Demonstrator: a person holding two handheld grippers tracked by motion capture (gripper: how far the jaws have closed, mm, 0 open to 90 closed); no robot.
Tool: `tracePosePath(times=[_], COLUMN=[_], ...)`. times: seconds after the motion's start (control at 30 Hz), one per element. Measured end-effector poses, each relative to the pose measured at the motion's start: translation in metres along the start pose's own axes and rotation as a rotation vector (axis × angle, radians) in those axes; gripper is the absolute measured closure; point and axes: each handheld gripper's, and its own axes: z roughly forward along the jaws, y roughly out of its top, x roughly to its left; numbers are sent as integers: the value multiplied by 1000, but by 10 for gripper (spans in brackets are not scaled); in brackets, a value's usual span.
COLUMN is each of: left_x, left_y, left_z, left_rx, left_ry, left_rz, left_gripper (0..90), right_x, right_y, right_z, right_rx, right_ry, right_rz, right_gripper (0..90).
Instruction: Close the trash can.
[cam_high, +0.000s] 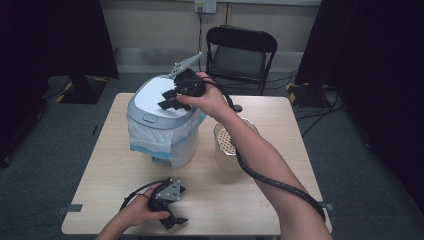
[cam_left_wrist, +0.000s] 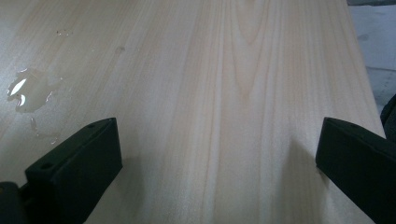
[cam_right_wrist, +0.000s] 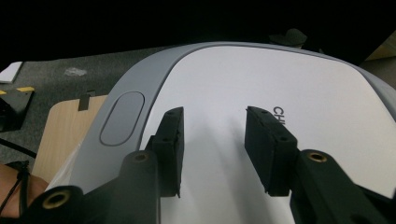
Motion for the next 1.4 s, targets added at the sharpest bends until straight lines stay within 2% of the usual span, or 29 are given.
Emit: tracePosePath(times=[0.17,0.37,0.4,0.43,0.47,0.5,0.67,0.8,1.03,1.4], left_x=[0,0,0,0,0,0,0,0,0,0], left_y=[0,0,0,0,0,0,0,0,0,0], left_z=[0,0,0,0,0,0,0,0,0,0], left_rx=[-2,-2,-2,-2,-1,-1,-1,0,1,0], left_ry=[0,1,1,1,1,1,1,1,2,1], left_rz=[1,0,0,1,1,0,-1,-2,0,-1], left_gripper=[0,0,0,0,0,0,0,0,0,0], right_x=[1,1,1,2,3,4,2,-2,-4,3], right_y=[0,1,2,2,3,4,2,-2,-6,-18], right_z=[0,-1,0,0,0,1,-2,-7,-20,-37], right_rx=[2,1,3,11,23,32,33,9,-5,-21], right_ry=[-7,-5,-5,-3,-18,-32,-27,-39,-41,-55], right_rz=[-3,15,7,3,-4,-7,2,44,55,62], right_gripper=[584,570,549,486,414,384,282,205,176,156])
